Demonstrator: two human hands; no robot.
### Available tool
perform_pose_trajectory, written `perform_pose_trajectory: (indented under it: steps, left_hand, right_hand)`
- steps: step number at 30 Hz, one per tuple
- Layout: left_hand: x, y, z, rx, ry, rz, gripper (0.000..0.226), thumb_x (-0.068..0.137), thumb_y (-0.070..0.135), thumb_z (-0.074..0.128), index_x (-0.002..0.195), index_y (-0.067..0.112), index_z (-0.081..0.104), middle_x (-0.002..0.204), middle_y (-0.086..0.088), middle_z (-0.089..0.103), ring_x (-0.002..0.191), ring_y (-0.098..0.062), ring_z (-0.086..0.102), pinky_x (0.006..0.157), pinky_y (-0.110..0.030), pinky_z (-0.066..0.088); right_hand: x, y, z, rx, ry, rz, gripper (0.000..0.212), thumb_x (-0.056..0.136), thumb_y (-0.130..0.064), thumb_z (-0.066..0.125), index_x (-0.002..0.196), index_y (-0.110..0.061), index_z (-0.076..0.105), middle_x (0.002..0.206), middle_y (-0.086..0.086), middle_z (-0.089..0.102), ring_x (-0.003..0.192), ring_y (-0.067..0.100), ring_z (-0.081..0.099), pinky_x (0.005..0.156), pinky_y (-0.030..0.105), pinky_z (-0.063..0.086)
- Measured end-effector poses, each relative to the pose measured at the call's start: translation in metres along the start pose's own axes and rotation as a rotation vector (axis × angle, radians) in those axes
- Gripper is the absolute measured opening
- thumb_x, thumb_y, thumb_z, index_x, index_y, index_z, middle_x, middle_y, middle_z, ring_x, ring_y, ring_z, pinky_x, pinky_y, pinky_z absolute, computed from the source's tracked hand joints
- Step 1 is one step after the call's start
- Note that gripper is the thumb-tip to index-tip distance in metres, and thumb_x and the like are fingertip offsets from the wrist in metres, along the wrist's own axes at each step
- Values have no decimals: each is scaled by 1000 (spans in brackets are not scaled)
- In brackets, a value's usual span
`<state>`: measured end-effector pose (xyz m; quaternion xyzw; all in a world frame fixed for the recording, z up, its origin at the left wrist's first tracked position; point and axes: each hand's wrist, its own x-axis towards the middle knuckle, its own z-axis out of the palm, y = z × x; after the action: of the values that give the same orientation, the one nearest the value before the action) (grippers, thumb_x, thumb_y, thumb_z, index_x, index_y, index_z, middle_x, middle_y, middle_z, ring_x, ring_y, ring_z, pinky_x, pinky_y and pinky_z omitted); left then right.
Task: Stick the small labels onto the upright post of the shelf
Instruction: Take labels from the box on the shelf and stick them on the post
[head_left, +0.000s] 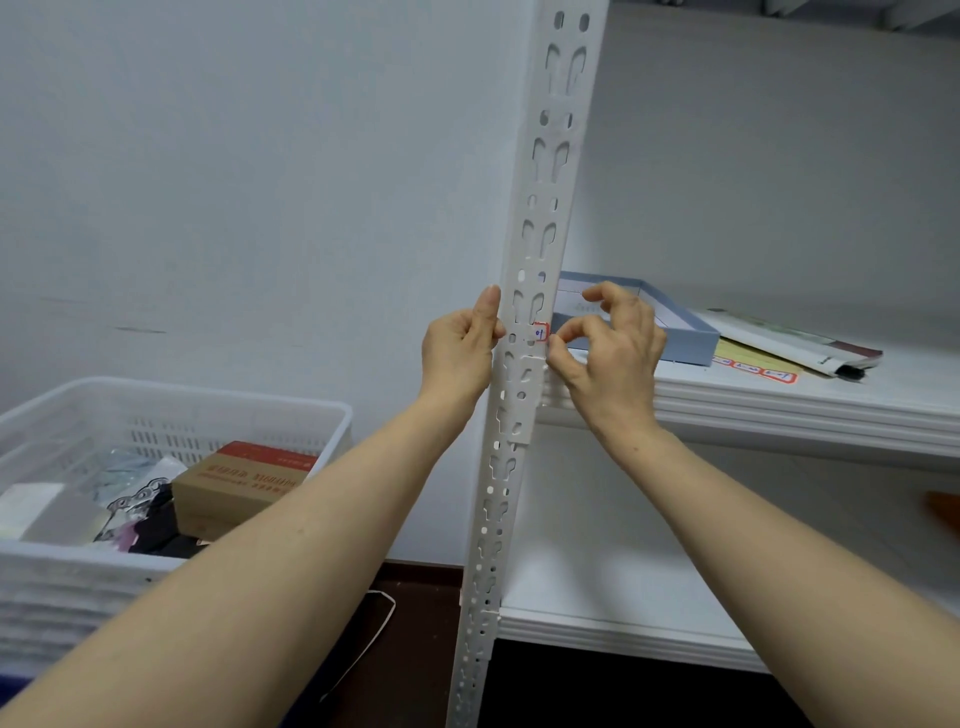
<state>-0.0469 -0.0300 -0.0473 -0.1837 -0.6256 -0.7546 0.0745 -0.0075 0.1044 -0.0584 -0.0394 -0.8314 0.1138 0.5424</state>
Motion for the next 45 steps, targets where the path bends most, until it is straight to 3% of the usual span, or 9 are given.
perform_pose_trajectory:
  steps: [5,9,15,19,25,30,35,40,45]
  left_hand:
    - [-7,5,7,4,-111,-1,39,91,39,60,62,14,63,49,-1,38,44,-13,33,48,-25,35]
    - [-14,11,21,-61,-198,-70,36,91,37,60,69,10,70,48,6,48,38,-8,37,43,-22,36]
    - [-23,18,42,-58,-208,-130,40,92,41,57,68,11,69,51,2,47,38,-7,37,42,-20,34]
    - [-27,20,55,-9,-223,-148,43,94,39,55,64,9,64,50,1,46,41,-11,35,40,-20,31]
    - [-29,18,77,68,-249,-190,48,97,40,49,61,10,55,50,-1,48,38,-11,35,38,-18,31]
    - [-26,26,94,55,-288,-237,46,100,33,42,65,9,59,49,-3,51,39,-13,37,41,-19,32]
    - [-17,38,116,121,-397,-207,53,102,39,34,68,6,58,43,0,54,42,-16,39,44,-21,36]
    - [7,46,134,191,-329,-120,63,102,41,28,71,3,68,57,-4,59,48,-17,44,51,-25,39]
    - [34,40,141,327,-234,-65,58,102,38,27,89,-1,70,72,-6,63,63,-21,52,64,-28,46]
  right_hand:
    - [2,1,-14,303,-77,217,13,87,-23,63,81,-13,69,113,-1,53,114,17,45,81,24,25]
    - [0,-3,-31,662,-189,333,13,90,-14,60,81,-22,68,100,-13,51,97,-2,51,71,3,36]
    - [-2,8,-50,752,-184,394,14,89,-14,61,83,-25,69,100,-11,53,97,1,52,72,5,38]
    - [-2,13,-62,692,-194,343,19,86,-16,65,76,-33,69,100,-12,53,97,-4,51,74,3,37]
    - [0,25,-64,522,-157,251,10,78,-13,73,88,-13,76,93,-13,52,101,10,52,78,0,34]
    - [8,35,-69,473,-143,229,5,80,-12,71,84,-10,75,93,-5,57,93,6,52,77,0,32]
    - [25,50,-74,376,-277,287,29,93,-12,44,66,-22,45,84,-6,47,74,-4,50,75,16,36]
    - [71,78,-66,72,-361,310,39,97,-13,28,59,-18,31,87,12,43,97,31,46,89,42,35]
    - [104,94,-60,-89,-496,348,45,100,-37,30,66,-12,46,73,8,48,81,28,45,86,36,34]
